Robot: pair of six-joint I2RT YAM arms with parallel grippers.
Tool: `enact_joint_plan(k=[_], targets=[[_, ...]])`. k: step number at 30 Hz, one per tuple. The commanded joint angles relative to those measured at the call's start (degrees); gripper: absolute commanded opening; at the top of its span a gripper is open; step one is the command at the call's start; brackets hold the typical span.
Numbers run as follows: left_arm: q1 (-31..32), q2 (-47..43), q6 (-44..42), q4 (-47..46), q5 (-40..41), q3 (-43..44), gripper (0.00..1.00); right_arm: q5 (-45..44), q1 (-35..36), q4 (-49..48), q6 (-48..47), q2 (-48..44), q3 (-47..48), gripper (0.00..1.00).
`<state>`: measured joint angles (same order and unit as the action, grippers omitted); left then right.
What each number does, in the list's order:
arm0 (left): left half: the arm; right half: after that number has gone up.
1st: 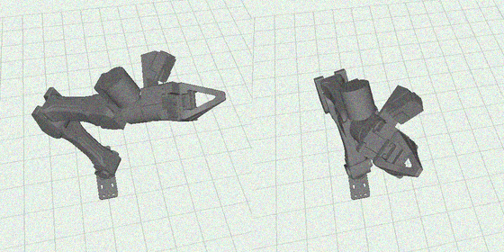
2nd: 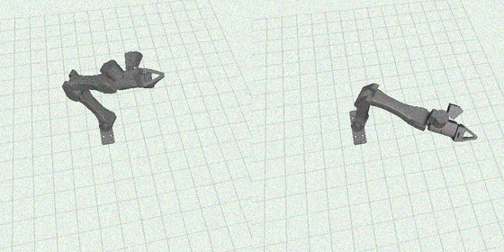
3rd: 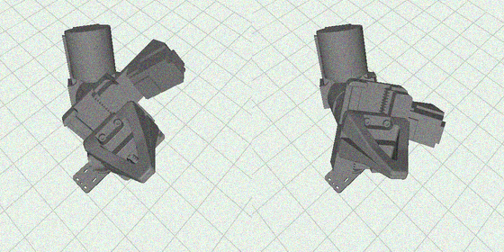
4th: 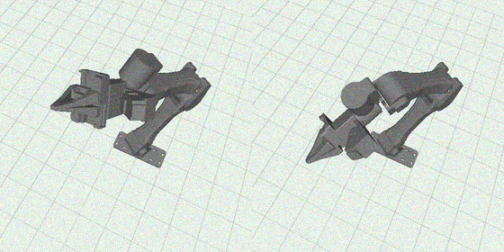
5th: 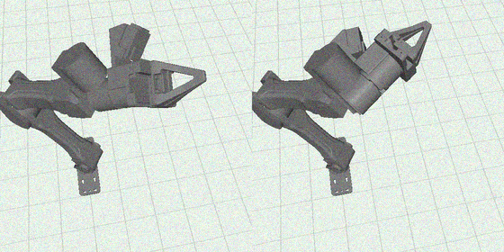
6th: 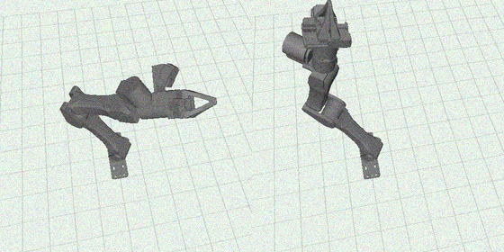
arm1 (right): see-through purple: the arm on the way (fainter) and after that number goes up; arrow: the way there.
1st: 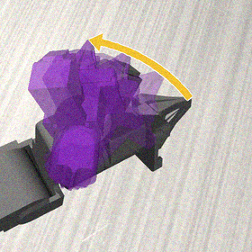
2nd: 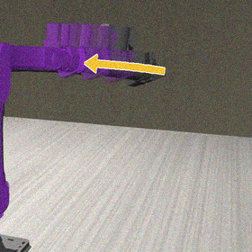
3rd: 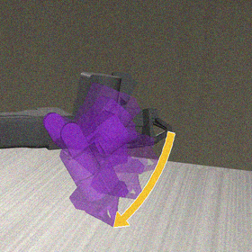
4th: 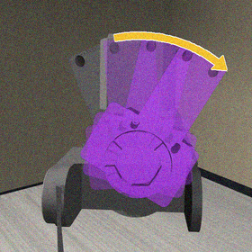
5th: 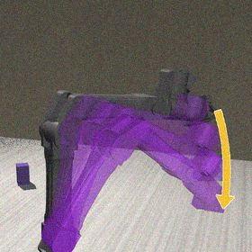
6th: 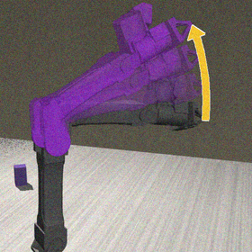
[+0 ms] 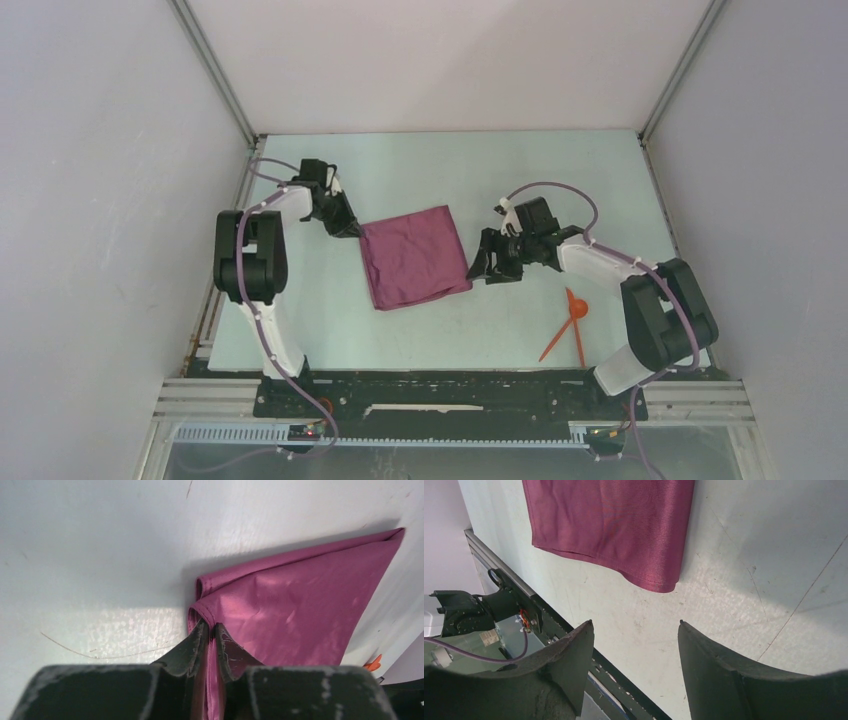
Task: Fold the napkin into a case and place the utensils inside
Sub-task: Smooth out the square-folded napkin at the center of the board.
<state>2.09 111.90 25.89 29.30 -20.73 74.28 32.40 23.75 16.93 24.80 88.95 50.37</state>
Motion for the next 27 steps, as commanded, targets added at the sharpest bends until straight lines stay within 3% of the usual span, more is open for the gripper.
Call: enact_joint_plan(k=[1,21,24,27], targets=[[0.2,0.7,-0.5,-0.8,0.2,4.5,0.15,1.5,0.0,-3.1,0.3,0.7,-0.1,0.70],[0.3,3.7,-1.1,-0.6,-0.5,7.6,0.15,3.7,5.6,-6.2,3.7,5.8,5.3,0.71],[0.4,3.2,-1.7,-0.1,-0.1,8.2,0.21,5.0,5.7,-7.9,4.9,7.6,6.8,0.71],[0.4,1.5,-2.2,2.5,0.9,8.1,0.37,5.4,5.7,-7.4,5.2,9.5,9.4,0.72]])
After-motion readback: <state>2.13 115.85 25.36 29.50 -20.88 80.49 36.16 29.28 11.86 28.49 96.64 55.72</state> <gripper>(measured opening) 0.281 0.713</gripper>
